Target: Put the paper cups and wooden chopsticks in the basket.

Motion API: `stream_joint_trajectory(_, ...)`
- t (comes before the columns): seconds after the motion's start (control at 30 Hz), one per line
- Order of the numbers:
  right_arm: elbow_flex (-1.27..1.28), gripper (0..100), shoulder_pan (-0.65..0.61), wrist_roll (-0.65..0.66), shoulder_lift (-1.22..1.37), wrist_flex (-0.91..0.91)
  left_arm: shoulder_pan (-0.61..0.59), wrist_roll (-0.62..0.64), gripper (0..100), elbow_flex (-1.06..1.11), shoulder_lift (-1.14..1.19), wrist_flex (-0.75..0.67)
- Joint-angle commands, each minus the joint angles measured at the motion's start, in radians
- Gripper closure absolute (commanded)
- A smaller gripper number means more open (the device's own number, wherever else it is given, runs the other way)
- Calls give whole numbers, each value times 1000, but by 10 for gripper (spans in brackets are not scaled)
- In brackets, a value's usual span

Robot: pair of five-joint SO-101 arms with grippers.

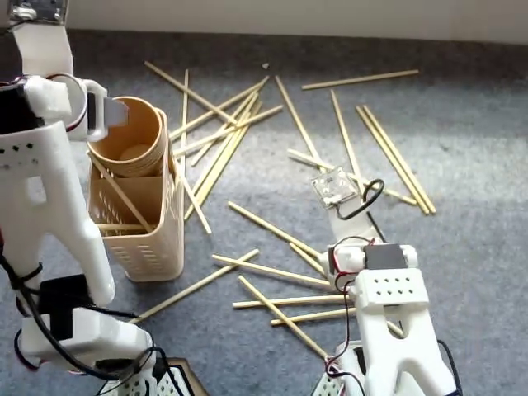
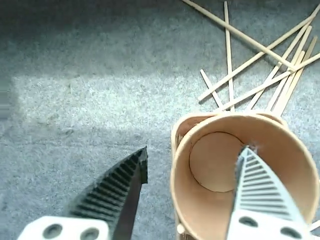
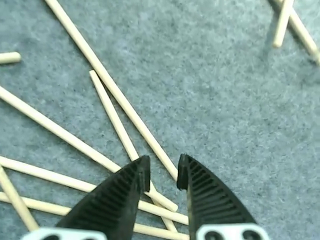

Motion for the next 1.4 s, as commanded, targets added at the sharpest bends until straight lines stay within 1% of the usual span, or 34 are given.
stream_joint_trajectory(0.0, -2, 886, 15, -11, -5, -13, -24, 8, 705, 39, 47, -64)
stream_joint_trajectory(0.13, -2, 886, 15, -11, -5, 5, -42, 3, 705, 39, 136, -91)
stream_joint_trajectory(0.33, -2, 886, 15, -11, -5, 5, -38, -2, 707, 47, 220, -80)
stream_joint_trajectory(0.37, -2, 886, 15, -11, -5, 5, -38, -20, 720, 54, 234, -72)
stream_joint_trajectory(0.43, -2, 886, 15, -11, -5, 7, -27, -66, 806, 61, 260, -57)
stream_joint_trajectory(0.5, -2, 886, 15, -11, -5, 7, -16, -114, 946, 61, 285, -38)
stream_joint_trajectory(0.53, -2, 886, 15, -11, -5, 7, -16, -143, 1000, 58, 295, -31)
stream_joint_trajectory(0.6, -2, 886, 15, -11, -5, 7, -15, -192, 968, 56, 309, -6)
stream_joint_trajectory(0.63, -2, 886, 15, -11, -5, 7, -16, -201, 992, 58, 309, 2)
stream_joint_trajectory(0.67, -1, 886, 15, -11, -5, 8, -21, -187, 999, 61, 306, 11)
stream_joint_trajectory(0.7, -1, 886, 15, -11, -5, 8, -25, -133, 991, 61, 302, 18)
stream_joint_trajectory(0.77, -1, 886, 15, -11, -5, 8, -59, 21, 996, 59, 286, 34)
stream_joint_trajectory(0.8, -1, 886, 15, -11, -5, 8, -73, 69, 996, 58, 271, 34)
stream_joint_trajectory(0.97, -2, 886, 10, -11, -5, 41, -179, 215, 996, 90, 166, 35)
stream_joint_trajectory(1.2, -4, 886, 10, -11, -5, 42, -355, 218, 996, 209, 5, 35)
stream_joint_trajectory(1.27, -4, 886, 10, -11, -5, 42, -394, 213, 996, 251, -31, 35)
stream_joint_trajectory(1.37, -2, 886, 10, -11, -5, 42, -424, 169, 995, 334, -67, 35)
